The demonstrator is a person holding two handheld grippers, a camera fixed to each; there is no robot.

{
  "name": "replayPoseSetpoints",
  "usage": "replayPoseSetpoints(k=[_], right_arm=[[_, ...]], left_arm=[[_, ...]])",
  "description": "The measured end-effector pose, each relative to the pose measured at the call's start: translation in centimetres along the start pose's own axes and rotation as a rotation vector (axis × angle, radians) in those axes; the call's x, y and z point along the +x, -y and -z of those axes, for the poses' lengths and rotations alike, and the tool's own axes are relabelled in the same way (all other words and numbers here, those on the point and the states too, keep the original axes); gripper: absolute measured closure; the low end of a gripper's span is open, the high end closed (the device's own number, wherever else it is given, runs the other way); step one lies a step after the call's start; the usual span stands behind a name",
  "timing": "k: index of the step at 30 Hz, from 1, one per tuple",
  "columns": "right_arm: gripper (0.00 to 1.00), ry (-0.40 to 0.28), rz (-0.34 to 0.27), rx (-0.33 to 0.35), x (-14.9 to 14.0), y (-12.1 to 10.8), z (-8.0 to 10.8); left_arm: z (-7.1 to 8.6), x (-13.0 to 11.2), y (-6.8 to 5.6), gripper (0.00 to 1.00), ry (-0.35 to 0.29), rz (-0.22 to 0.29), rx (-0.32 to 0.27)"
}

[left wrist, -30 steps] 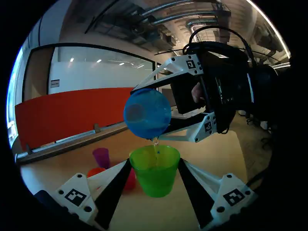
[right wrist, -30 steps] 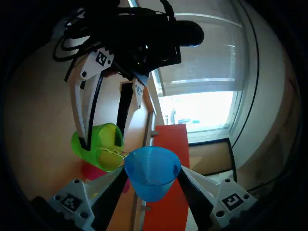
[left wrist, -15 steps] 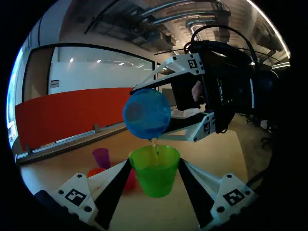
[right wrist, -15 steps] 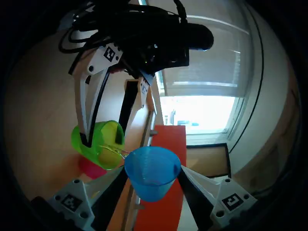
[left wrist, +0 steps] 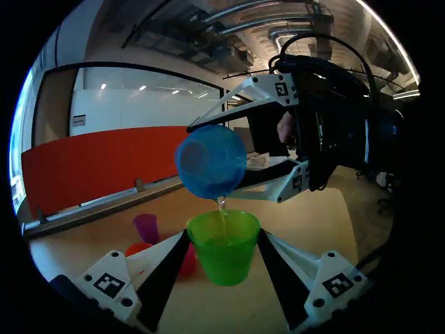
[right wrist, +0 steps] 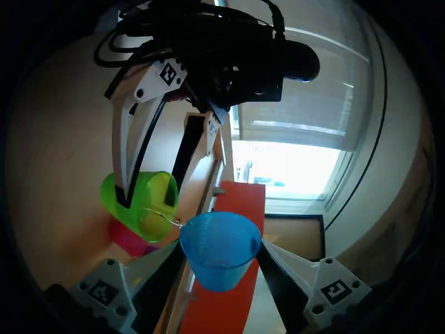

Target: Pour water

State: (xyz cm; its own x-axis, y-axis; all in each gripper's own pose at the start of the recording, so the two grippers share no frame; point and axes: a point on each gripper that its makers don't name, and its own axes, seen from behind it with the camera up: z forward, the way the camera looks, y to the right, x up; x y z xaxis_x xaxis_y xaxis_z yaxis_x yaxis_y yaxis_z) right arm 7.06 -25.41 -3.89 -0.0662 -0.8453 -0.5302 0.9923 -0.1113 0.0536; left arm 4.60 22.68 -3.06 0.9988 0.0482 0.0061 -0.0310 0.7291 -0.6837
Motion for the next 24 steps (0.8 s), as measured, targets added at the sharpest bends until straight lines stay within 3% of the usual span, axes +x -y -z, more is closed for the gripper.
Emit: replayPoseSetpoints(k=[12,20,24], right_arm=[[0.11,0.004,0.037,0.003,-0.33,0.19,-0.11],[0.11,0.002,0.030,-0.003,-0.18,0.08,0.00],[0.10,0.000,-0.005,-0.007,-0.01,-0.04,0.05]], left_arm=[[-0.09,-0.17,0.00,0.13,0.001,0.003,0.001],[-0.01,-0.04,0.20,0.13,-0.001,0.007,0.003],[-0.01,-0.04,0.31,0.13,-0.001,0.010,0.006]])
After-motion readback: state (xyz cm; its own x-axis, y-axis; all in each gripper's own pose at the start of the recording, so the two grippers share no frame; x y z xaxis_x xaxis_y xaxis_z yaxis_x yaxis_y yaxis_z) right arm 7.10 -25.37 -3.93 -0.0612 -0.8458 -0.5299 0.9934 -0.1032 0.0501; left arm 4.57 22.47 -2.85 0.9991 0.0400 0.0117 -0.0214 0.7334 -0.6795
